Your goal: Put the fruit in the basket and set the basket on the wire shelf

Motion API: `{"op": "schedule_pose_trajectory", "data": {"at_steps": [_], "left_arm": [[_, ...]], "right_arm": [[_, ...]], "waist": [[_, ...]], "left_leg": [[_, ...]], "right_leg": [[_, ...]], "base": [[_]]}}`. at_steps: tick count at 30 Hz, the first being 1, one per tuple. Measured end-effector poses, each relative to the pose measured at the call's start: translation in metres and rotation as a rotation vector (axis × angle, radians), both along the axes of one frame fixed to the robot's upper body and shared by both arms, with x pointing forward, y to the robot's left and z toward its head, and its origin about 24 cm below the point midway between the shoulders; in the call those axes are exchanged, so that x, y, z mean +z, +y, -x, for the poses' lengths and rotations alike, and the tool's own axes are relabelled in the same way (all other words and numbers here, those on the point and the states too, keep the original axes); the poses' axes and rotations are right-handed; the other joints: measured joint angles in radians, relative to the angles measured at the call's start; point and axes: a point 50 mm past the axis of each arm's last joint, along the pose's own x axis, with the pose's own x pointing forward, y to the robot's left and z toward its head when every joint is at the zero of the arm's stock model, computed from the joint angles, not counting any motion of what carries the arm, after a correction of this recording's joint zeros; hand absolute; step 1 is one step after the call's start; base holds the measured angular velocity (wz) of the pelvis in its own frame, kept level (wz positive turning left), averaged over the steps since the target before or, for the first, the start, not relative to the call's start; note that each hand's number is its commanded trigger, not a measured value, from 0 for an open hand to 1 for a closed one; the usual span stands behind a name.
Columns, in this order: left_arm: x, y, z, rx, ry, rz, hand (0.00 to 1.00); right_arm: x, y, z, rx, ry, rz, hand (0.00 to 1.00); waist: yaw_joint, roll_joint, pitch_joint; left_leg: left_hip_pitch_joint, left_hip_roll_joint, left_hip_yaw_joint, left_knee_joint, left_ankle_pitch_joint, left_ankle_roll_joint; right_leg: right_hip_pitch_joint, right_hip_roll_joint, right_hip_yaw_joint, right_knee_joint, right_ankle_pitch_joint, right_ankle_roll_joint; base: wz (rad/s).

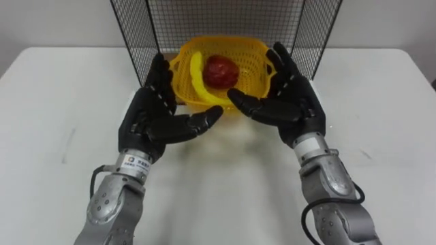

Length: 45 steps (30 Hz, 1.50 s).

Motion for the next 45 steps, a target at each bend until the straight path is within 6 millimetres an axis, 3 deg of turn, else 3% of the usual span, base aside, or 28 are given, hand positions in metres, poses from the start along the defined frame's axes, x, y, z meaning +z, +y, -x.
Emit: {"op": "schedule_pose_trajectory", "data": {"at_steps": [2, 3, 5, 6, 7, 8, 9, 10, 11, 13, 22, 34, 45], "left_arm": [[0.0, -0.001, 0.0, 0.001, -0.001, 0.001, 0.0], [0.0, -0.001, 0.0, 0.002, 0.0, -0.001, 0.0], [0.0, 0.0, 0.0, 0.013, 0.005, -0.009, 0.0], [0.0, 0.0, 0.0, 0.015, 0.005, -0.007, 0.0], [0.0, 0.0, 0.0, 0.016, 0.005, -0.005, 0.0], [0.0, 0.0, 0.0, 0.016, 0.003, -0.003, 0.0], [0.0, -0.001, 0.0, 0.015, 0.003, -0.002, 0.0], [0.001, -0.001, 0.0, 0.015, 0.001, -0.002, 0.0], [0.0, -0.004, -0.001, 0.015, 0.004, 0.004, 0.0], [0.003, -0.004, -0.003, 0.015, -0.011, 0.001, 0.0], [0.012, -0.006, -0.011, 0.017, -0.043, 0.0, 0.0], [0.012, -0.004, -0.011, 0.017, -0.041, -0.011, 0.0], [0.004, -0.004, -0.014, 0.017, 0.018, -0.033, 0.0]], "right_arm": [[0.001, -0.001, 0.0, -0.004, -0.01, 0.009, 0.0], [0.001, -0.001, 0.0, -0.005, -0.009, 0.01, 0.0], [-0.001, -0.001, 0.001, 0.0, -0.002, 0.008, 0.0], [-0.002, -0.001, 0.001, 0.001, 0.002, 0.007, 0.0], [-0.003, -0.001, 0.002, 0.002, 0.008, 0.007, 0.0], [-0.003, -0.001, 0.002, 0.002, 0.008, 0.005, 0.0], [-0.003, -0.001, 0.002, 0.002, 0.008, 0.005, 0.0], [-0.003, -0.001, 0.002, 0.002, 0.008, 0.007, 0.0], [-0.003, -0.001, 0.002, 0.001, 0.011, 0.01, 0.0], [-0.002, -0.002, 0.001, 0.002, 0.005, 0.015, 0.0], [0.001, -0.001, -0.001, 0.001, -0.004, 0.014, 0.0], [0.002, 0.0, -0.002, 0.0, -0.008, 0.005, 0.0], [-0.001, -0.001, -0.002, -0.013, 0.027, -0.01, 0.0]], "waist": [[-0.001, 0.021, 0.0041], [0.002, 0.029, 0.0065], [-0.001, 0.05, 0.0088], [0.002, 0.052, 0.0097], [0.007, 0.051, 0.009], [0.003, 0.049, 0.0082], [0.001, 0.049, 0.0082], [0.0, 0.048, 0.0074], [-0.006, 0.063, 0.0012], [0.006, 0.066, -0.0017], [-0.019, 0.051, -0.0104], [-0.02, 0.052, -0.0096], [-0.024, 0.061, -0.0054]], "left_leg": [[0.018, 0.003, -0.005, 0.002, -0.019, 0.02], [0.024, 0.007, -0.006, 0.0, -0.023, 0.024], [0.028, 0.03, -0.005, -0.01, -0.028, 0.03], [0.033, 0.034, -0.006, -0.015, -0.028, 0.03], [0.042, 0.037, -0.003, -0.026, -0.028, 0.03], [0.047, 0.036, -0.003, -0.024, -0.028, 0.03], [0.052, 0.035, -0.004, -0.023, -0.028, 0.03], [0.06, 0.03, -0.003, -0.023, -0.028, 0.029], [0.06, 0.04, -0.006, -0.025, -0.029, 0.027], [0.063, 0.051, -0.003, -0.041, -0.028, 0.026], [0.121, 0.07, 0.001, -0.124, -0.016, 0.006], [0.173, 0.096, 0.033, -0.181, -0.009, -0.005], [0.181, 0.104, 0.041, -0.195, -0.006, -0.01]], "right_leg": [[-0.059, -0.002, 0.01, 0.097, 0.127, -0.008], [-0.073, 0.002, 0.012, 0.11, 0.134, -0.004], [-0.129, 0.036, -0.004, 0.07, 0.05, 0.005], [-0.133, 0.048, -0.01, 0.026, 0.028, 0.006], [-0.122, 0.071, -0.02, -0.103, 0.001, 0.008], [-0.1, 0.09, -0.032, -0.245, -0.001, 0.006], [-0.085, 0.102, -0.038, -0.314, 0.001, 0.003], [-0.062, 0.123, -0.053, -0.427, 0.031, -0.007], [-0.047, 0.137, -0.064, -0.453, 0.05, -0.004], [-0.039, 0.151, -0.07, -0.484, 0.059, -0.011], [0.013, 0.184, -0.072, -0.56, 0.072, -0.019], [0.075, 0.225, -0.057, -0.665, 0.121, -0.024], [0.096, 0.24, -0.048, -0.711, 0.145, -0.026]], "base": [[-0.05], [-0.12], [0.0], [0.0], [0.04], [0.08], [0.15], [0.18], [0.1], [-0.09], [-0.04], [-0.08], [-0.02]]}}
